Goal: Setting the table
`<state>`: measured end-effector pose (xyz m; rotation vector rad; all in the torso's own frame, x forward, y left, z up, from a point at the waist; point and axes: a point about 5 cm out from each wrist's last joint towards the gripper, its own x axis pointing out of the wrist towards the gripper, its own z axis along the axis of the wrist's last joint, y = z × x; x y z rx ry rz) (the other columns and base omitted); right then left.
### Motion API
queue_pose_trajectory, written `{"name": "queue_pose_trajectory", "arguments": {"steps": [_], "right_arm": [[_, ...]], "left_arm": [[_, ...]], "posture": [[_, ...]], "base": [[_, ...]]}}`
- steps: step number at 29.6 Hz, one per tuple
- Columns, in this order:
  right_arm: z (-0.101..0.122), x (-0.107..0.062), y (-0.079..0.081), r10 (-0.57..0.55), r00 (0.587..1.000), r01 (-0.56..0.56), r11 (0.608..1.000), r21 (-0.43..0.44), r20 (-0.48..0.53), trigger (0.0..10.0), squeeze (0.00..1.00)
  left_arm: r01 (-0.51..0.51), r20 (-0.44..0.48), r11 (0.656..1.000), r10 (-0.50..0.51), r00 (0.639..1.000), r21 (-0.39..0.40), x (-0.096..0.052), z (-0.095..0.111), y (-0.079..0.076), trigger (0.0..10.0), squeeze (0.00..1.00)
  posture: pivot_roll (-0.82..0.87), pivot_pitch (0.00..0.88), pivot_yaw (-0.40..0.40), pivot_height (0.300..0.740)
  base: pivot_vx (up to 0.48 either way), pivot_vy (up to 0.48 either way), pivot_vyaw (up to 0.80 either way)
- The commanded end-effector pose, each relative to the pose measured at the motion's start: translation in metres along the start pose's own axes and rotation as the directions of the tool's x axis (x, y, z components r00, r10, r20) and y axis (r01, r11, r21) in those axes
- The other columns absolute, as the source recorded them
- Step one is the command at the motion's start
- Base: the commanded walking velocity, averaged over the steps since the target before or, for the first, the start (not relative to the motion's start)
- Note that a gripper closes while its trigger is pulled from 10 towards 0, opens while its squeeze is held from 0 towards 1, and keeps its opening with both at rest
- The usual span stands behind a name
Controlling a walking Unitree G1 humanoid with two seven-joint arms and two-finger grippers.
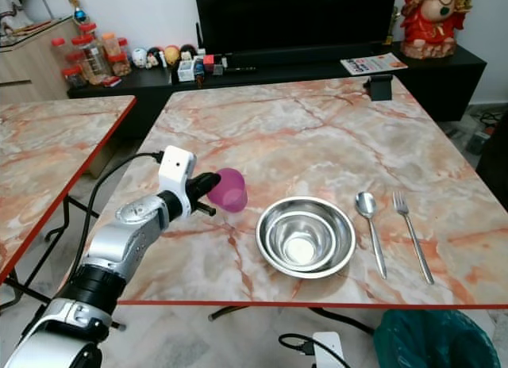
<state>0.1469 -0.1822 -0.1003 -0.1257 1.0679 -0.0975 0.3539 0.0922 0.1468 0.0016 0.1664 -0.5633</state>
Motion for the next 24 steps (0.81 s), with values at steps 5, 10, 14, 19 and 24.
{"name": "queue_pose_trajectory", "arguments": {"steps": [5,10,14,19,24], "right_arm": [[-0.001,0.0,0.002,-0.002,1.0,0.002,1.0,0.02,-0.001,10.0,0.0],[0.0,0.0,0.002,-0.005,1.0,0.005,1.0,0.027,0.003,10.0,0.0],[0.0,0.0,0.002,-0.006,1.0,0.006,1.0,0.03,0.004,10.0,0.0],[0.0,0.0,0.002,-0.006,1.0,0.006,0.999,0.035,0.004,10.0,0.0],[-0.001,0.0,0.001,-0.009,1.0,0.009,0.999,0.037,0.002,10.0,0.0]], "left_arm": [[-0.088,-0.069,0.996,0.089,0.994,0.029,0.01,0.002,0.006,10.0,0.0],[-0.102,-0.095,0.994,0.104,0.99,0.03,0.012,0.001,0.007,10.0,0.0],[-0.109,-0.118,0.994,0.112,0.987,0.027,0.013,-0.001,0.008,10.0,0.0],[-0.134,-0.132,0.99,0.138,0.982,0.034,0.015,-0.002,0.01,10.0,0.0],[-0.154,-0.139,0.988,0.156,0.978,0.022,0.016,-0.001,0.012,10.0,0.65]], "posture": [[0.0,0.002,0.138,0.74],[0.0,0.003,0.139,0.74],[0.0,0.004,0.142,0.74],[-0.01,0.003,0.143,0.74],[-0.01,0.003,0.142,0.74]], "base": [[0.0,0.0,0.0],[0.0,0.0,0.0],[0.0,0.0,0.0],[0.0,0.0,0.0],[0.0,0.0,0.0]]}}
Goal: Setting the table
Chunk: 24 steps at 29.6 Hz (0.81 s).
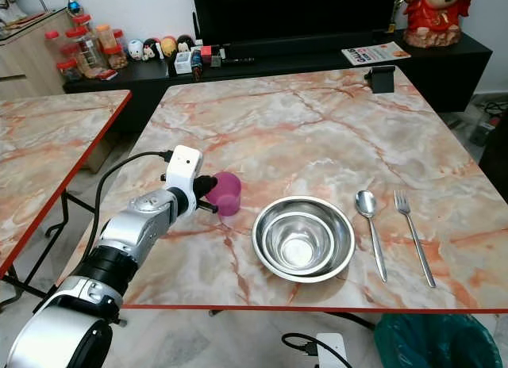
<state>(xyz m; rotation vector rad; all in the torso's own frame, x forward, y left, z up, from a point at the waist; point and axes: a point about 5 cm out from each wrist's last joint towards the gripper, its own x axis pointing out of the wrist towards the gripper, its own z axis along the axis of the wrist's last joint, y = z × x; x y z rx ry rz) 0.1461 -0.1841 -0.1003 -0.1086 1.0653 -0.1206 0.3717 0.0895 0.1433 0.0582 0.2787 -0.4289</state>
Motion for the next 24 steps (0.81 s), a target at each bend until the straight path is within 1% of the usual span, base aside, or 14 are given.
{"name": "queue_pose_trajectory", "arguments": {"steps": [1,10,17,18,19,20,24], "right_arm": [[-0.001,0.0,0.002,0.001,1.0,-0.001,1.0,0.012,0.0,10.0,0.0],[0.0,0.0,0.003,0.003,1.0,-0.003,1.0,0.011,0.003,10.0,0.0],[0.0,0.0,0.003,0.004,1.0,-0.004,1.0,0.013,0.003,10.0,0.0],[0.0,0.0,0.003,0.003,1.0,-0.003,1.0,0.013,0.003,10.0,0.0],[0.0,0.0,0.003,0.003,1.0,-0.003,1.0,0.013,0.003,10.0,0.0],[0.0,0.0,0.003,0.003,1.0,-0.003,1.0,0.013,0.003,10.0,0.0],[0.001,0.0,0.003,0.003,1.0,-0.003,1.0,0.013,0.003,10.0,0.0]], "left_arm": [[-0.017,-0.023,1.0,0.017,1.0,0.0,0.0,-0.001,0.005,10.0,1.0],[0.001,-0.028,1.0,-0.001,1.0,-0.008,0.0,-0.001,0.005,10.0,1.0],[-0.014,0.003,1.0,0.014,1.0,-0.015,-0.001,0.006,0.009,10.0,1.0],[-0.018,0.009,1.0,0.018,1.0,-0.017,-0.001,0.008,0.01,10.0,0.75],[-0.018,0.009,1.0,0.018,1.0,-0.017,-0.001,0.008,0.01,10.0,0.75],[-0.023,0.011,1.0,0.023,1.0,-0.014,-0.001,0.009,0.011,10.0,0.0],[-0.038,0.031,0.999,0.038,0.999,-0.01,-0.003,0.014,0.015,10.0,0.0]], "posture": [[-0.01,0.002,0.143,0.74],[0.0,0.0,0.141,0.74],[-0.01,0.0,0.141,0.74],[-0.01,0.0,0.141,0.74],[-0.01,0.0,0.141,0.74],[0.0,0.0,0.141,0.74],[0.0,0.0,0.14,0.74]], "base": [[0.0,0.0,0.0],[0.0,0.0,0.0],[0.0,0.0,0.0],[0.0,0.0,0.0],[0.0,0.0,0.0],[0.0,0.0,0.0],[0.0,0.0,0.0]]}}
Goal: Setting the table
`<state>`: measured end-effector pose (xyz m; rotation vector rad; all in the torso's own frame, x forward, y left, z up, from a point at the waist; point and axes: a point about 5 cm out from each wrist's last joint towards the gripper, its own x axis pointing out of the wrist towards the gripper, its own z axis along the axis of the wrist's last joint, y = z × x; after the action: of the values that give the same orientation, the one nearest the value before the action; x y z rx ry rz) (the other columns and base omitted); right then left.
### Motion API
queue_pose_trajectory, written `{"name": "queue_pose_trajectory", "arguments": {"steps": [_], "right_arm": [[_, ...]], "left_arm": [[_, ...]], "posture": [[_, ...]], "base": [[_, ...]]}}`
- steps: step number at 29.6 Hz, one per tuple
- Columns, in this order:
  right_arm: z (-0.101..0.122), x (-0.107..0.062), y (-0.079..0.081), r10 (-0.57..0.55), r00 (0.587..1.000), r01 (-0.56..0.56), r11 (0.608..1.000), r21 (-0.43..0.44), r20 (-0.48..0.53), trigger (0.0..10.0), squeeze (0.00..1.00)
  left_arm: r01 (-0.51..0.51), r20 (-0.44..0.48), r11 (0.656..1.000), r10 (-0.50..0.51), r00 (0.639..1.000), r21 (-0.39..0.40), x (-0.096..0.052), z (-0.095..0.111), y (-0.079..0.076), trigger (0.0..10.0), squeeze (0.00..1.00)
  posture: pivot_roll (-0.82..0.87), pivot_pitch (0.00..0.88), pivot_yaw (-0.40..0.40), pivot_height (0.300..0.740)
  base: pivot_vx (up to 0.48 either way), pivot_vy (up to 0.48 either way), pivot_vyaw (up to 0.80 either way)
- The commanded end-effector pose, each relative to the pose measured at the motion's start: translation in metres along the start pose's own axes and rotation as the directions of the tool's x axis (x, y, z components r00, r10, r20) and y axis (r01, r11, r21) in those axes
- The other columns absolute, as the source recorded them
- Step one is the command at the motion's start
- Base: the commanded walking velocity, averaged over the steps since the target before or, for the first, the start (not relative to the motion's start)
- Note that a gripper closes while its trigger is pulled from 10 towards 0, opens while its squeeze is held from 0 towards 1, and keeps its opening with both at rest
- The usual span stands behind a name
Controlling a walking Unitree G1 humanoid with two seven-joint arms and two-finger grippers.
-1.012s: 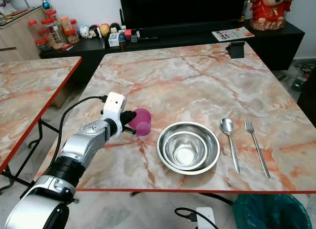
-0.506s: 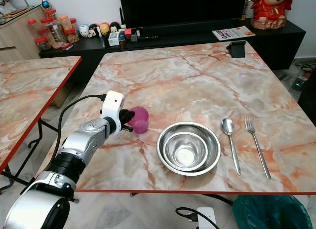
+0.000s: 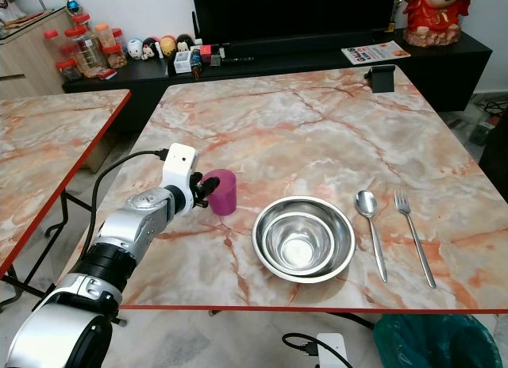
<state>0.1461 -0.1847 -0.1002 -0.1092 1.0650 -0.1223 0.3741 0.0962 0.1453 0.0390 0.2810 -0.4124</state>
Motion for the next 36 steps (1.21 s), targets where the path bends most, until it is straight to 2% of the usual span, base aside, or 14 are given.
{"name": "queue_pose_trajectory", "arguments": {"steps": [1,5,9,11,14,16,18,22,25,28,29,32,34,36], "right_arm": [[0.001,0.0,0.004,0.005,1.0,-0.005,1.0,0.013,0.003,10.0,0.0],[0.002,0.0,0.004,0.006,1.0,-0.006,1.0,0.014,0.005,10.0,0.0],[0.003,0.0,0.003,0.005,1.0,-0.005,1.0,0.014,0.008,10.0,0.0],[0.003,0.0,0.003,0.005,1.0,-0.005,1.0,0.013,0.009,10.0,0.0],[0.004,0.0,0.003,0.005,1.0,-0.005,1.0,0.013,0.009,10.0,0.0],[0.004,0.0,0.004,0.006,1.0,-0.007,1.0,0.013,0.011,10.0,0.0],[0.005,0.0,0.004,0.007,1.0,-0.008,1.0,0.013,0.012,10.0,0.0],[0.005,0.001,0.004,0.009,1.0,-0.01,1.0,0.008,0.012,10.0,0.0],[0.005,0.001,0.004,0.012,1.0,-0.012,1.0,0.005,0.013,10.0,0.0],[0.005,0.001,0.005,0.014,1.0,-0.014,1.0,0.002,0.013,10.0,0.0],[0.005,0.0,0.005,0.015,1.0,-0.015,1.0,0.0,0.013,10.0,0.0],[0.005,0.0,0.006,0.018,1.0,-0.018,1.0,-0.001,0.013,10.0,0.0],[0.005,0.0,0.007,0.018,1.0,-0.018,1.0,-0.001,0.013,10.0,0.0],[0.005,0.0,0.008,0.021,1.0,-0.021,1.0,-0.001,0.013,10.0,0.0]], "left_arm": [[-0.028,0.04,1.0,0.027,0.999,0.009,-0.002,0.014,0.009,10.0,0.0],[-0.05,0.088,0.999,0.051,0.995,-0.007,-0.005,0.022,0.016,10.0,0.0],[-0.075,0.265,0.994,0.094,0.96,-0.082,-0.017,0.045,0.03,10.0,0.0],[-0.094,0.315,0.991,0.121,0.941,-0.099,-0.022,0.05,0.035,10.0,0.0],[-0.109,0.336,0.989,0.138,0.932,-0.104,-0.025,0.051,0.038,10.0,0.0],[-0.276,0.412,0.945,0.325,0.851,-0.175,-0.047,0.047,0.071,10.0,0.0],[-0.422,0.447,0.881,0.473,0.759,-0.215,-0.072,0.039,0.1,10.0,0.0],[-0.564,0.45,0.799,0.591,0.669,-0.21,-0.103,0.027,0.129,10.0,0.0],[-0.67,0.442,0.732,0.645,0.624,-0.123,-0.122,0.016,0.145,10.0,0.0],[-0.744,0.412,0.662,0.705,0.577,-0.091,-0.138,0.001,0.158,10.0,0.0],[-0.8,0.389,0.6,0.74,0.549,-0.013,-0.15,-0.014,0.165,10.0,0.0],[-0.847,0.303,0.508,0.791,0.532,0.158,-0.164,-0.045,0.174,10.0,0.0],[-0.852,0.283,0.494,0.804,0.524,0.174,-0.167,-0.053,0.176,10.0,0.0],[-0.865,0.171,0.441,0.858,0.485,0.24,-0.177,-0.084,0.182,10.0,0.0]], "posture": [[0.0,0.0,0.14,0.74],[0.0,0.0,0.139,0.74],[0.0,0.0,0.135,0.74],[0.0,0.0,0.134,0.74],[0.0,0.0,0.134,0.74],[0.0,0.0,0.134,0.74],[0.01,0.0,0.131,0.74],[0.03,0.0,0.128,0.74],[0.03,0.0,0.126,0.74],[0.04,0.0,0.126,0.74],[0.04,0.0,0.127,0.74],[0.05,0.0,0.129,0.74],[0.05,0.001,0.129,0.74],[0.05,0.001,0.133,0.74]], "base": [[0.0,0.0,0.0],[0.0,0.0,0.0],[0.0,0.0,0.0],[0.0,0.0,0.0],[0.0,0.0,0.0],[0.0,0.0,0.0],[0.0,0.0,0.0],[0.0,0.0,0.0],[0.0,0.0,0.0],[0.0,0.0,0.0],[0.0,0.0,0.0],[0.0,0.0,0.0],[0.0,0.0,0.0],[0.0,0.0,0.0]]}}
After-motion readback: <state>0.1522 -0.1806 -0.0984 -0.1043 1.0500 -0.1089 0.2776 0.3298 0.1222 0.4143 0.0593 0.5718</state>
